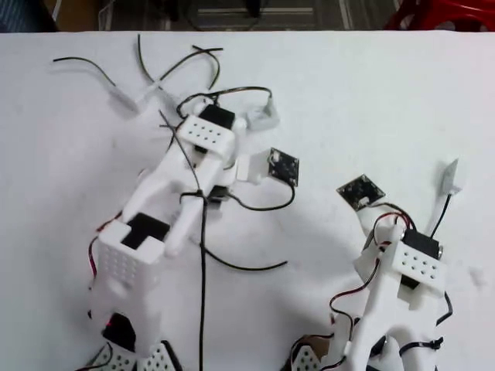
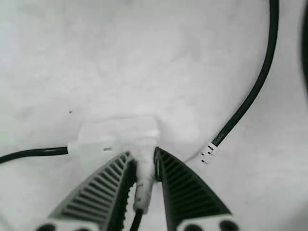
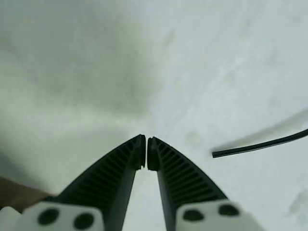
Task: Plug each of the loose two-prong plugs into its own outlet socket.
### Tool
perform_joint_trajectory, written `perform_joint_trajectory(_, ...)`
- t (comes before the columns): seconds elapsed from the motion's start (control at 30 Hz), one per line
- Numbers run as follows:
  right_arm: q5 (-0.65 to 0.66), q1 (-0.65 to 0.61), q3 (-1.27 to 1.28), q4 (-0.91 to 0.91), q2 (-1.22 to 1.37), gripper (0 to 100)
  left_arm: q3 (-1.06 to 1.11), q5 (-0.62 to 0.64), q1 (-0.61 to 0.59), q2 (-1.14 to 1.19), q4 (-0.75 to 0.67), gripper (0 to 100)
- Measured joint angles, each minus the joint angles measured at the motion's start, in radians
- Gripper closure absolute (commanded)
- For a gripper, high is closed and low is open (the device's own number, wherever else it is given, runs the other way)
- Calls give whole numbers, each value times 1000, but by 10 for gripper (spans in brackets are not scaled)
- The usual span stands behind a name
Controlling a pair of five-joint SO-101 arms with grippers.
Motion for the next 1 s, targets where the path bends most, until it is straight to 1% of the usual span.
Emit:
perform_joint_trajectory(0.17,0,0,2,0,-2,981,-25,-2,6,89,0,967)
perform_joint_trajectory(0.23,0,0,2,0,-2,981,-52,18,6,103,6,928)
perform_joint_trajectory(0.37,0,0,2,0,-2,981,-143,114,12,129,61,852)
perform_joint_trajectory(0.47,0,0,2,0,-2,981,-238,226,9,164,109,827)
perform_joint_trajectory(0.6,0,0,2,0,-2,981,-315,402,11,175,127,806)
perform_joint_trajectory(0.77,0,0,2,0,-2,981,-353,528,9,175,127,809)
perform_joint_trajectory(0.83,0,0,2,0,-2,981,-353,598,9,175,127,809)
perform_joint_trajectory(0.9,0,0,2,0,-2,981,-353,695,9,175,127,809)
perform_joint_trajectory(1.0,0,0,2,0,-2,981,-353,885,-11,175,98,809)
